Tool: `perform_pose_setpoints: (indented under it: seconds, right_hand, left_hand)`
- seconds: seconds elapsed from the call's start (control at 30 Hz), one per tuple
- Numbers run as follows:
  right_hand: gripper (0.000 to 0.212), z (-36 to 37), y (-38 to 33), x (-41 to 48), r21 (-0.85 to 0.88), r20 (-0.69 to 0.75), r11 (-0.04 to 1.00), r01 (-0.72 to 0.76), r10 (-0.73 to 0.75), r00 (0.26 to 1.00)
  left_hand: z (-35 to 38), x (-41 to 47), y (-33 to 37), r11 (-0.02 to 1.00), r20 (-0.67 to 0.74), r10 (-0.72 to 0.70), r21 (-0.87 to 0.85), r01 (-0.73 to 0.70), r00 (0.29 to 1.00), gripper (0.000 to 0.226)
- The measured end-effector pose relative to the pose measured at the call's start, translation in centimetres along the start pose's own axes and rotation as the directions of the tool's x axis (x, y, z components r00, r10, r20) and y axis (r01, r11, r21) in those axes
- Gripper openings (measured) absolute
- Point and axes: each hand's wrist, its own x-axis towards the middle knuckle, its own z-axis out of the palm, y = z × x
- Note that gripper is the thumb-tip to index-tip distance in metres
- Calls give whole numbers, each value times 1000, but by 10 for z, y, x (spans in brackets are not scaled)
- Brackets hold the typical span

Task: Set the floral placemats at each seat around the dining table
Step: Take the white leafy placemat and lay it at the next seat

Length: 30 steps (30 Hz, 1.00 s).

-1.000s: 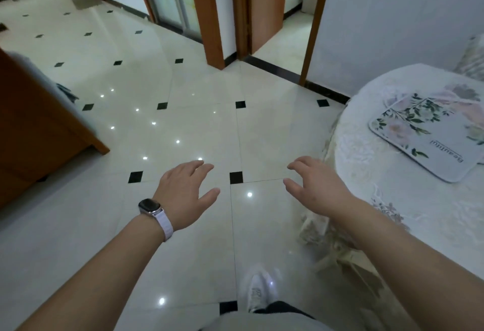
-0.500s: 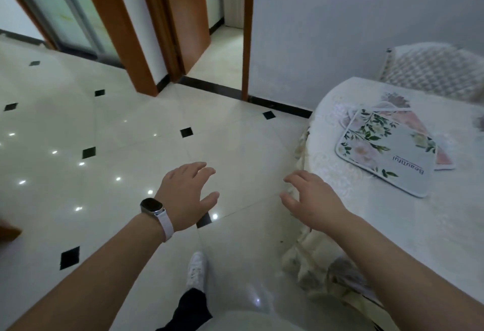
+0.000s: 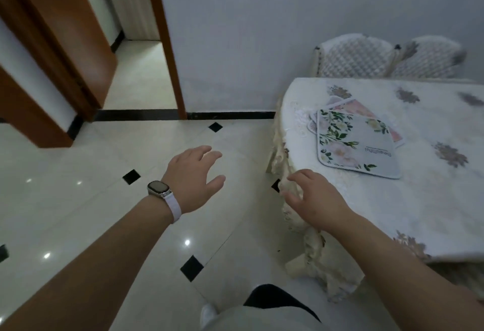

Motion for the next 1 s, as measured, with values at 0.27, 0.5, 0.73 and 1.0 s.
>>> perform_pose_setpoints:
  seconds: [0.27,0.5,0.73,1.0]
  right_hand:
    - [46,1,42,53,7,-22,987,-161,161,987]
    - [47,2,103,147,46,-38,971,-235,236,971]
    - [48,-30,174,210,123,-87,932,-342,353,932]
    - [50,-59,240,198,196,-141,825,-530,558,818]
  left_hand:
    - [26,107,25,977,110,213,-3,-214,971,67]
    - [49,229,33,956,184,281,37,-292,942,64]
    - [60,349,87,901,242,403,63,-429,883,62]
    - [90,436,166,760,315,615,10,-650,723,60]
